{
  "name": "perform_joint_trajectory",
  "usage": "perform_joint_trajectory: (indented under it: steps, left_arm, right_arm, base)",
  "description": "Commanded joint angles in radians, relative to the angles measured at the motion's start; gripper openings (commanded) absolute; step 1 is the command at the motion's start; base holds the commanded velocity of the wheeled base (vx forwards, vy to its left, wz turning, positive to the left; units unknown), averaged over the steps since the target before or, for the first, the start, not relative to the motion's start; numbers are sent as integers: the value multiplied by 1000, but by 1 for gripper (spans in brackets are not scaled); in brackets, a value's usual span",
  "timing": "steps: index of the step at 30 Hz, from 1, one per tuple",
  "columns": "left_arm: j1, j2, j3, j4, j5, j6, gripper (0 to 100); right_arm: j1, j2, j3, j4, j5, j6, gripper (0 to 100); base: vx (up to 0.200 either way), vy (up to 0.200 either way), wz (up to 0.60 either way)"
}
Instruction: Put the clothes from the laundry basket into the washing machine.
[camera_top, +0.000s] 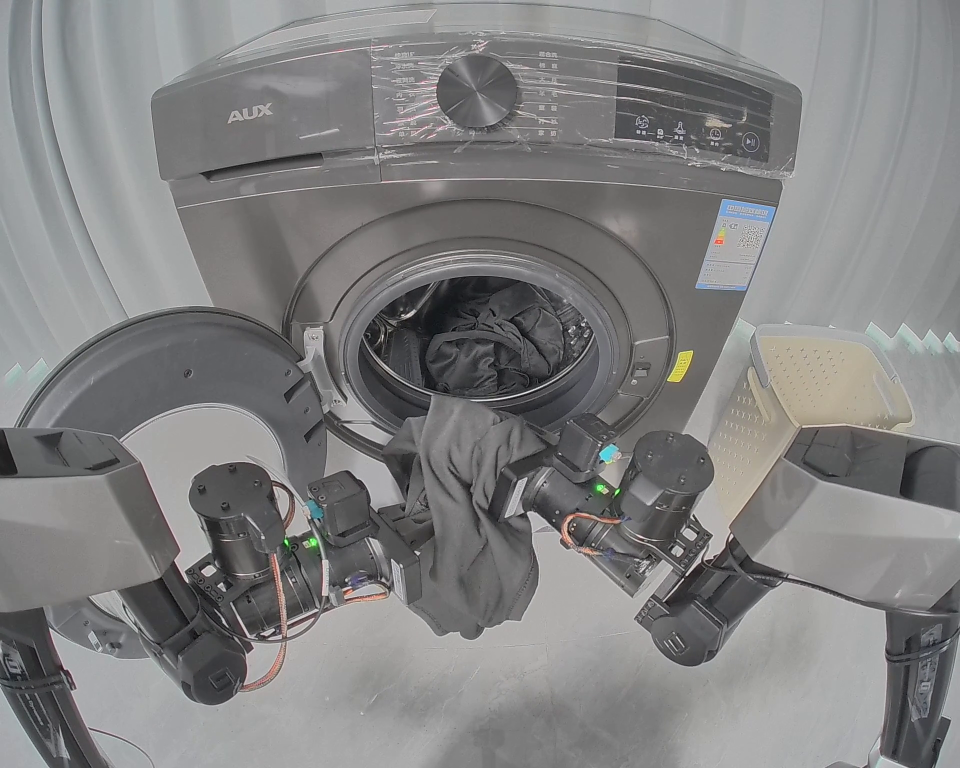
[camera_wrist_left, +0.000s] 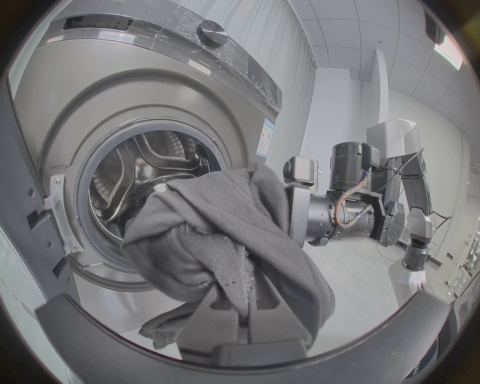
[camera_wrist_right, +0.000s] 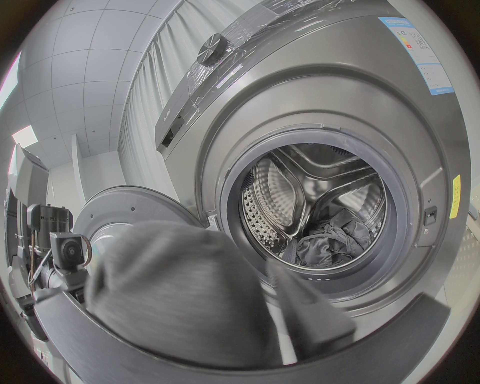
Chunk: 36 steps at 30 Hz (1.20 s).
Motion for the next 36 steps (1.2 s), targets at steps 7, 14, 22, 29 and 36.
perform_joint_trajectory:
  steps: [7,14,22,29,36]
  left_arm:
    - [38,-7,-6,-2,19,-6,0]
    - [66,-16,-6,-3,21,-20,0]
    - [70,-33,-3,-3,21,-30,0]
    - [52,-90,28,-2,34,-92,0]
    - [29,-182,117,-2,91,-144,0]
  right_arm:
    - [19,-48,151,4,7,-2,100]
    - [-2,-108,244,1,7,0,100]
    - [-4,-167,425,16,5,-5,100]
    - [-42,-154,586,19,1,-14,100]
    - [-79,-157,616,16,-3,-5,100]
  base:
    - [0,0,0]
    - [0,0,0]
    - [0,0,0]
    - [0,0,0]
    - [0,0,0]
